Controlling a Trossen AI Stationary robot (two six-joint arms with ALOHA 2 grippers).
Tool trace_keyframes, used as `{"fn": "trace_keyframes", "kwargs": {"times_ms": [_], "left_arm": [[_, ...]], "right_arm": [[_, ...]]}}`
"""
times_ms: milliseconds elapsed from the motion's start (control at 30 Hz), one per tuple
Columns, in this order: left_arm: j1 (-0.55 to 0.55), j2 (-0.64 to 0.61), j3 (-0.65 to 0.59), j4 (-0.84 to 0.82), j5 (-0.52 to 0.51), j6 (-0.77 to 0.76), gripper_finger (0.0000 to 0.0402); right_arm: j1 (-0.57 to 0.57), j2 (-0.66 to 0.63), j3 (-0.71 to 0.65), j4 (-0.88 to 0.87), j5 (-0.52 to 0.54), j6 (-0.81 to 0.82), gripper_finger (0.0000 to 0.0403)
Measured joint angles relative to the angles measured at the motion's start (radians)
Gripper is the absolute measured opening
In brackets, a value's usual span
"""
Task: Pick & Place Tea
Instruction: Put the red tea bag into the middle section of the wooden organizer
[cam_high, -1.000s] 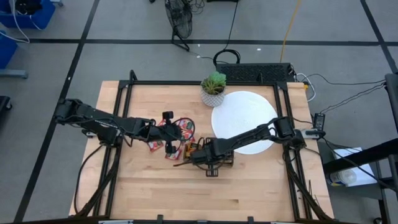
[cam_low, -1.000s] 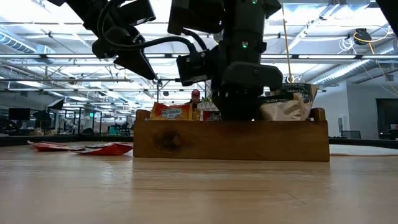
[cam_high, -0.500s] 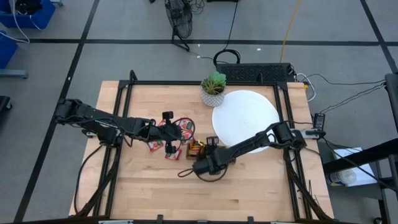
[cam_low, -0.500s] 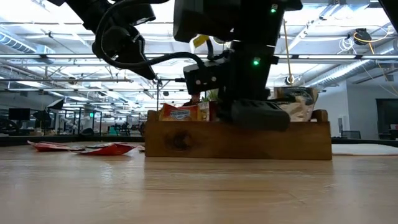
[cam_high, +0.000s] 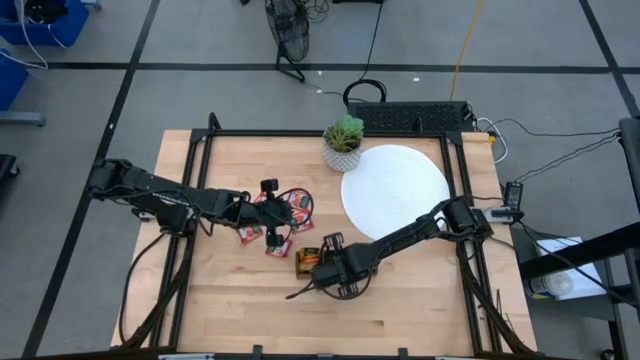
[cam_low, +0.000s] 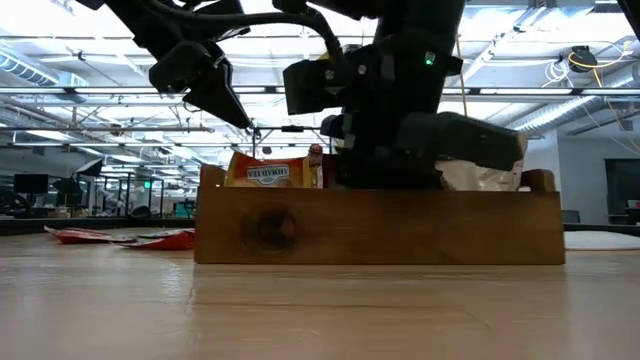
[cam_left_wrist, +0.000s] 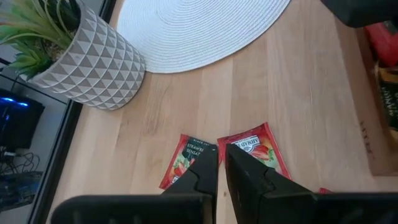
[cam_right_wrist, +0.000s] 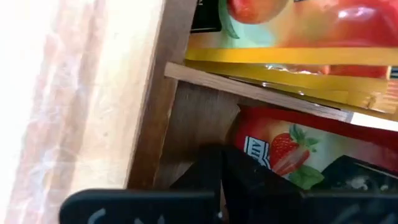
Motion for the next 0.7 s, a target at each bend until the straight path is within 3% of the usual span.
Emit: {"fn": "trace_keyframes", "kwargs": {"times_ms": [500, 700], "left_arm": [[0.000, 0.000, 0.000, -0.024, 0.000, 0.000, 0.0037], [0.032, 0.005, 0.000, -0.191, 0.002, -0.061, 0.0048]], "right_arm": [[0.014, -0.185, -0.002, 0.014, 0.043, 0.070, 0.0000], [0.014, -0.325, -0.145, 0.155, 0.109, 0.071, 0.0000]]}}
